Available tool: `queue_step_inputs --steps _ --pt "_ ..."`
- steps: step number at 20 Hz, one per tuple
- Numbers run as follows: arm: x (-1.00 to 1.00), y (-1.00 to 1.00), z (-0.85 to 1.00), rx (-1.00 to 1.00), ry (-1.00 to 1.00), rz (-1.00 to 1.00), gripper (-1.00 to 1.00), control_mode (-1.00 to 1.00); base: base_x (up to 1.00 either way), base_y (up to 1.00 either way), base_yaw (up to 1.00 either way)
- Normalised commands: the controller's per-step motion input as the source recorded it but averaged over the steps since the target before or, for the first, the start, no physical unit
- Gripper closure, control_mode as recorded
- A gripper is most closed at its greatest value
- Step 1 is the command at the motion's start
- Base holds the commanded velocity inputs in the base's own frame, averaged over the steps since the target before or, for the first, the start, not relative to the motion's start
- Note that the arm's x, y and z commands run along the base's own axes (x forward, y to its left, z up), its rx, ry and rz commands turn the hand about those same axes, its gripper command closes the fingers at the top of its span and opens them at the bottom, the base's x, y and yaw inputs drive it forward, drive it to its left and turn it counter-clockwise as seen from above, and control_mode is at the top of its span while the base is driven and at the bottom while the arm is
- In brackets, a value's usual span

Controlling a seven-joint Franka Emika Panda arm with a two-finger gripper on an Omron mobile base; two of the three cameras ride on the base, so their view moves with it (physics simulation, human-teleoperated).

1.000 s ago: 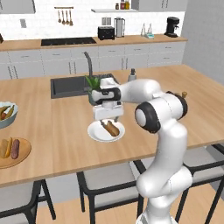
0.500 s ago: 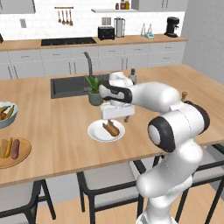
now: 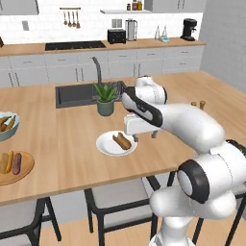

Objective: Place one bun and one sausage from the bowl on each plate.

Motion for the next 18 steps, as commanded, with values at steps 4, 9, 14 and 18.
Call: queue_step_inputs --steps 4,9,14,18 --pt "-0.87 -0.09 0.39 0.00 0.00 -0.02 -1.00 -1.00 0.00 0.00 0.00" --pt "-0.68 -0.02 0.45 0.00 0.00 -0.01 -1.00 -1.00 0.00 0.00 0.00" --pt "-0.25 0.00 0.63 0.00 -0.08 0.00 -1.00 -1.00 0.00 0.00 0.00" --pt "-0.36 0.00 0.20 0.00 -0.07 0.00 -1.00 -1.00 0.00 0.00 0.00"
